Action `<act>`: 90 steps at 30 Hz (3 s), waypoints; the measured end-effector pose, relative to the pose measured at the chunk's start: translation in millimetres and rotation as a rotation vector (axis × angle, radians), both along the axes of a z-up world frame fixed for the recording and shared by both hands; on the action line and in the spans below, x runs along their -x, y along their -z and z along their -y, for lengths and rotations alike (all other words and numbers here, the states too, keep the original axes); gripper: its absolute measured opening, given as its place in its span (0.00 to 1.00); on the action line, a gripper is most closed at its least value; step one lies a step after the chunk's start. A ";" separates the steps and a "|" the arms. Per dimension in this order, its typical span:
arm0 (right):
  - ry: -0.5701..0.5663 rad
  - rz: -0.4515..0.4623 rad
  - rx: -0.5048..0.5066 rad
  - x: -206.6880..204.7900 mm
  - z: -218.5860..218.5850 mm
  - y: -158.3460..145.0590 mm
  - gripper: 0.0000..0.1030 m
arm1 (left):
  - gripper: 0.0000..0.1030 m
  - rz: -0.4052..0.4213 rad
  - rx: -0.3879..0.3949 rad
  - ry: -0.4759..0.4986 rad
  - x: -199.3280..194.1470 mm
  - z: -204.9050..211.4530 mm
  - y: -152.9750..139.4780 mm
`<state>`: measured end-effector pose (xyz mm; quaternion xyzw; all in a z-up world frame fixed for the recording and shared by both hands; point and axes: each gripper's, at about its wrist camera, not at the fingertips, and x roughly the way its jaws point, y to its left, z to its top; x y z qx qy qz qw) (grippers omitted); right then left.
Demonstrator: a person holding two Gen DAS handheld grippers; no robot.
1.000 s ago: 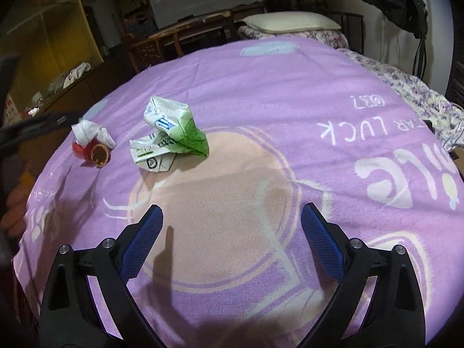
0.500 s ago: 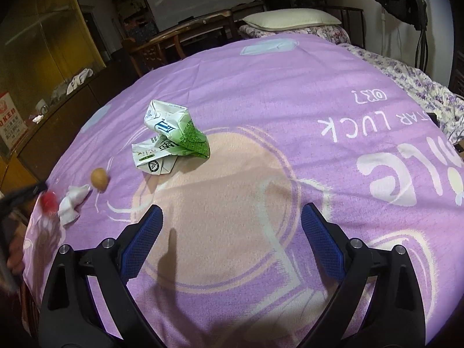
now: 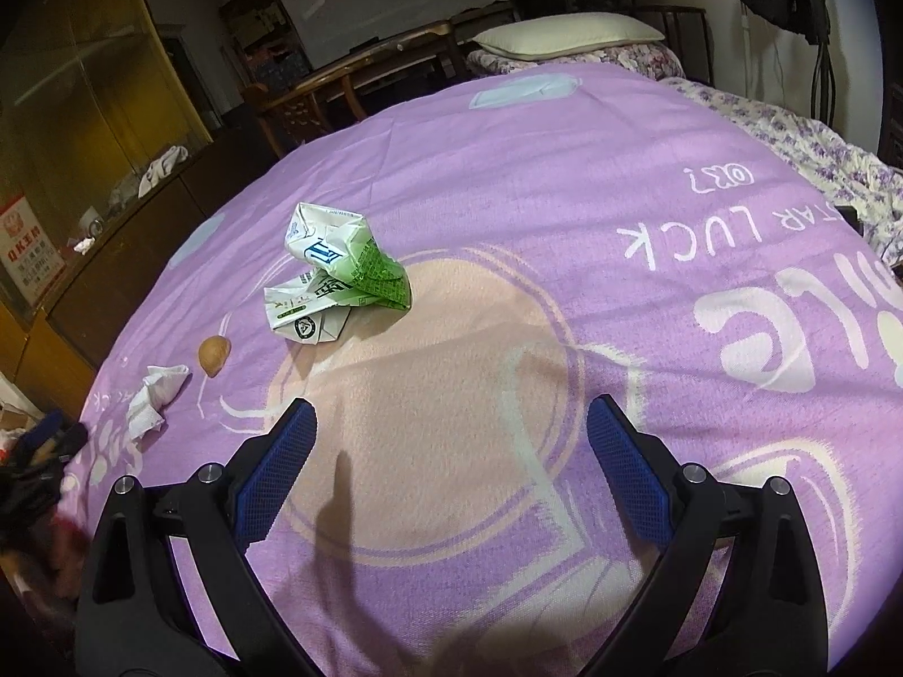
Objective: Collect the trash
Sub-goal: 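Grasp the clear round container with red contents with the left tool and lift, then grasp the white tissue with the right tool while the left tool holds the container, then carry the container and tissue toward the red wastebasket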
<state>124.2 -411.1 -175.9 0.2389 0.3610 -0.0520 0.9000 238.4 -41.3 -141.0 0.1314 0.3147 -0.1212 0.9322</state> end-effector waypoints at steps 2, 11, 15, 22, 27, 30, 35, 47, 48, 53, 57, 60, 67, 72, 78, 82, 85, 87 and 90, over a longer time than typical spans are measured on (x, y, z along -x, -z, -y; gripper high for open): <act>-0.003 0.004 -0.017 0.4 2.6 0.9 0.92 | 0.93 -0.100 0.073 0.109 -17.8 1.5 2.8; 0.002 -0.032 0.034 -4.8 -4.5 0.6 0.92 | 0.94 -0.077 0.213 0.168 -7.0 -6.4 -41.5; 0.002 -0.032 0.034 -4.5 -5.9 0.5 0.92 | 0.94 -0.067 0.222 0.075 24.4 -51.1 -51.6; 0.015 -0.027 0.036 -2.5 -6.2 -0.3 0.92 | 0.94 -0.160 0.275 -0.079 56.0 -122.5 -32.4; 0.017 -0.030 0.034 -0.5 -5.0 0.6 0.92 | 0.94 -0.177 0.255 -0.072 61.0 -109.8 -12.1; 0.018 -0.029 0.034 -0.7 -4.9 0.5 0.92 | 0.94 -0.158 0.188 -0.060 55.2 -91.9 -2.4; 0.017 -0.030 0.036 -0.9 -5.1 0.5 0.92 | 0.94 -0.191 0.191 -0.114 31.2 -87.8 21.2; -0.095 0.050 0.043 2.8 -64.3 -14.7 0.92 | 0.94 -0.168 0.194 -0.153 32.5 -90.9 31.3; -0.116 0.056 0.049 -0.2 -72.7 -16.5 0.92 | 0.94 -0.166 0.190 -0.156 32.8 -90.1 31.5; -0.295 0.050 0.013 -25.6 -132.8 -17.3 0.92 | 0.94 -0.162 0.195 -0.158 35.5 -89.6 30.5; -0.367 0.072 0.018 -45.7 -165.2 -25.4 0.92 | 0.94 -0.162 0.196 -0.158 35.5 -89.3 30.0; -0.375 0.051 0.006 -65.7 -181.2 -22.5 0.87 | 0.94 -0.161 0.204 -0.155 36.7 -89.2 29.8; -0.380 -0.012 0.012 -99.3 -204.8 -12.9 0.46 | 0.94 -0.162 0.222 -0.153 38.0 -90.7 28.4; -0.352 0.045 -0.047 -72.9 -189.4 -16.5 0.28 | 0.90 -0.171 0.247 -0.184 39.7 -94.6 23.6; -0.320 0.070 -0.113 -32.1 -167.2 -22.3 0.28 | 0.61 -0.192 0.277 -0.122 50.2 -92.4 11.4; -0.318 0.098 -0.127 -11.7 -157.5 -34.8 0.28 | 0.61 -0.138 0.241 -0.101 73.3 -87.7 -6.4; -0.329 0.130 -0.130 0.7 -157.3 -46.1 0.28 | 0.61 -0.103 0.231 -0.092 90.1 -87.9 -24.3; -0.350 0.157 -0.130 10.1 -160.8 -57.4 0.28 | 0.61 -0.075 0.229 -0.097 104.9 -91.0 -40.1; -0.383 0.202 -0.129 27.6 -167.3 -73.8 0.28 | 0.61 -0.047 0.243 -0.110 122.2 -99.8 -58.4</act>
